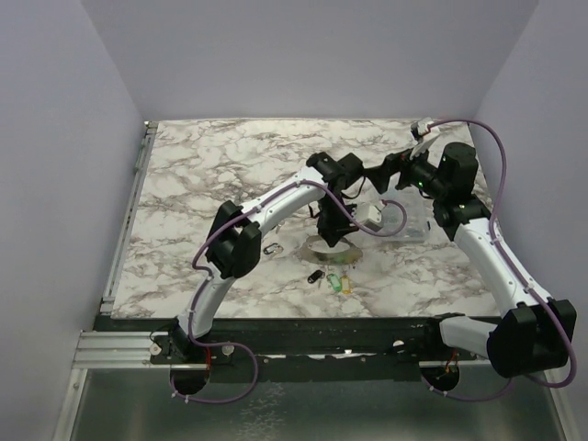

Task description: Remove the keys from the keyring

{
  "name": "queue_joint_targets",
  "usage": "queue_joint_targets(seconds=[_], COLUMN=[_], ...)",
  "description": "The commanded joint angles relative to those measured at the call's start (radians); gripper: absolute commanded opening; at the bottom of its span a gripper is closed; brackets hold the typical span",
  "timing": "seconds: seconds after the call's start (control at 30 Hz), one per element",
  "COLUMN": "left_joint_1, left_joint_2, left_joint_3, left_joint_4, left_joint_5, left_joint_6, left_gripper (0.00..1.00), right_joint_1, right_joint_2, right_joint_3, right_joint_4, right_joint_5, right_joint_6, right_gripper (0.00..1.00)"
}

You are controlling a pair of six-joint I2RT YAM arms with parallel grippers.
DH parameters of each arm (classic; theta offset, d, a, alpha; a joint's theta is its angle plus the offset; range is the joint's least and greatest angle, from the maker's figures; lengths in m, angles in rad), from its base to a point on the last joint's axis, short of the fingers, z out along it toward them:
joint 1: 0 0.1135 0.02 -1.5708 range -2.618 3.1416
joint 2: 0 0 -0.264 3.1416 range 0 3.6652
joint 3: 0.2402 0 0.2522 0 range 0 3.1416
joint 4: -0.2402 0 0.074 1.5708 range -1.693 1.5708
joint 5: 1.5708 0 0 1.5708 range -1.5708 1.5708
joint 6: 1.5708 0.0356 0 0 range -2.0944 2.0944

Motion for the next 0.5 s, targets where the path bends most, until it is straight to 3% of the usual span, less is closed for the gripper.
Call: queue_joint_targets(seconds=[0.0,0.07,0.27,0.47], left_joint_1=[0.015,0.019,0.045,0.093], left_joint_2=[0.064,0.078,0.088,0.039], left_joint_3=[0.088,0.111,0.145,0.142], left_joint_4=[0.028,0.035,0.104,0.255], left_joint_5=[-0.077,-0.090,-0.141,-0.194], left_joint_6=[0.103,0.123,0.146,0.106], left_gripper=[0.00,0.04,0.39,0.46], right_joint_1=[-0.004,-0.004,-0.004,-0.004], right_joint_2=[0.018,0.021,0.028,0.034], right_joint_3=[0.006,0.007,0.008,0.020], right_joint_4=[-0.027,-0.028,-0.034,-0.043], right_joint_5=[0.016,0.017,0.041,0.070], right_joint_6=[-0.014,-0.014,-0.051,-0.061], right_gripper=[1.00,1.00,1.00,1.00])
